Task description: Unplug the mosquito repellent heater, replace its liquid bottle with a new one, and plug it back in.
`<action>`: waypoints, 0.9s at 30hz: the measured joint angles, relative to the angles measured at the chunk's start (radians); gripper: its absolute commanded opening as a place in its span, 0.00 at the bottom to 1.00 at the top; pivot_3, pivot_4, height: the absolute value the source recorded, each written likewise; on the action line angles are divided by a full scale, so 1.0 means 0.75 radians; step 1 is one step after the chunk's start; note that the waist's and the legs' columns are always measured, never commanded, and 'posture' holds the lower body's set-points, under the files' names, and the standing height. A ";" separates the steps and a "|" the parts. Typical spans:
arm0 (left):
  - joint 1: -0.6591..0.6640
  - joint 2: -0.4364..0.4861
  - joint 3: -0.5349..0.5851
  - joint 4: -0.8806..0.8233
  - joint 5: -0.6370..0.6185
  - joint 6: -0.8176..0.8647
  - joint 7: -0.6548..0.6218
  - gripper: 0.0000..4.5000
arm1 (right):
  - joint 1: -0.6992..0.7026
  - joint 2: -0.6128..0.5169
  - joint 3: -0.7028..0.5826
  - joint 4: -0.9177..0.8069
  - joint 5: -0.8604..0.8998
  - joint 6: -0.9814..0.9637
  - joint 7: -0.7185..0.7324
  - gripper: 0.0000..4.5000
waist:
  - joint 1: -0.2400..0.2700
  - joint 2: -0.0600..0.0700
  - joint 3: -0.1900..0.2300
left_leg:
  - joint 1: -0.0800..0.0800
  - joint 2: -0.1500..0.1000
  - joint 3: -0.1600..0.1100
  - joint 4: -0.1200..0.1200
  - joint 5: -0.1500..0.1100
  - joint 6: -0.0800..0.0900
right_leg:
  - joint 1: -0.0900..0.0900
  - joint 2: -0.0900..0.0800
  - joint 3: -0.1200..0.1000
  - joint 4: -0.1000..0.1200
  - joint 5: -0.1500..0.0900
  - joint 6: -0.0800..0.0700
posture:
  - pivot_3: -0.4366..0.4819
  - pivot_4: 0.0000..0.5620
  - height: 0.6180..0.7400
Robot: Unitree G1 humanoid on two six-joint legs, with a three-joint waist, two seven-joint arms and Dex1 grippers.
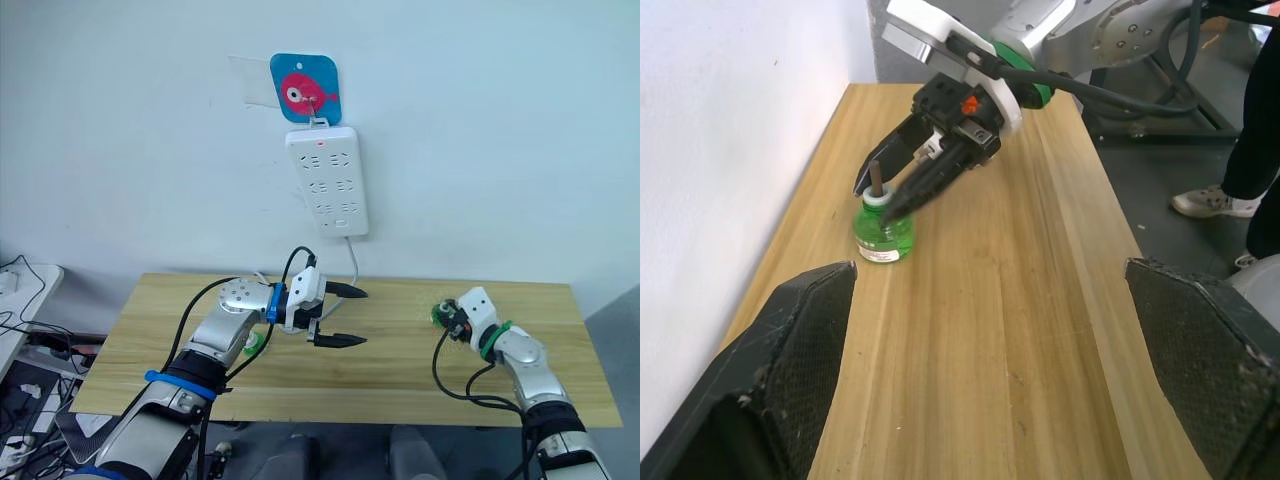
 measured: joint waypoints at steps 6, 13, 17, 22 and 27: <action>0.030 0.019 0.010 -0.042 -0.012 0.021 0.021 1.00 | 0.080 -0.071 -0.056 -0.142 0.015 0.052 0.076 0.99 | 0.004 0.000 0.000 | 0.001 0.000 0.000 0.000 0.000 0.000 | 0.001 0.000 0.000 0.001 0.000 0.000 | 0.47 0.33 1.00; 0.214 0.072 0.223 -0.345 -0.151 0.175 0.187 1.00 | 0.283 -0.290 -0.191 -0.649 0.115 0.380 0.164 0.99 | 0.012 0.001 0.001 | 0.003 0.002 -0.001 -0.001 0.000 0.000 | 0.001 0.000 0.001 0.002 0.000 0.000 | 0.57 0.31 1.00; 0.383 0.137 0.343 -0.536 -0.189 0.299 0.338 1.00 | 0.222 -0.347 -0.237 -0.881 0.180 0.530 0.201 0.99 | 0.019 -0.002 0.002 | 0.009 0.003 -0.001 -0.002 0.000 0.000 | 0.005 0.002 0.000 0.003 -0.001 0.001 | 0.65 0.32 1.00; 0.725 0.103 0.594 -0.790 -0.226 0.357 0.646 1.00 | -0.092 -0.274 -0.054 -0.971 0.247 0.738 0.351 0.99 | 0.055 -0.011 0.013 | 0.014 0.004 0.000 -0.009 -0.002 -0.002 | 0.011 0.000 0.002 -0.007 -0.001 -0.001 | 0.71 0.35 1.00; 1.027 0.053 0.722 -0.940 -0.226 0.339 0.802 1.00 | -0.220 -0.219 0.053 -0.977 0.279 0.805 0.482 0.99 | 0.153 -0.018 0.023 | 0.013 0.004 -0.007 -0.021 -0.002 -0.003 | 0.013 -0.009 -0.006 -0.019 -0.002 -0.003 | 0.75 0.38 1.00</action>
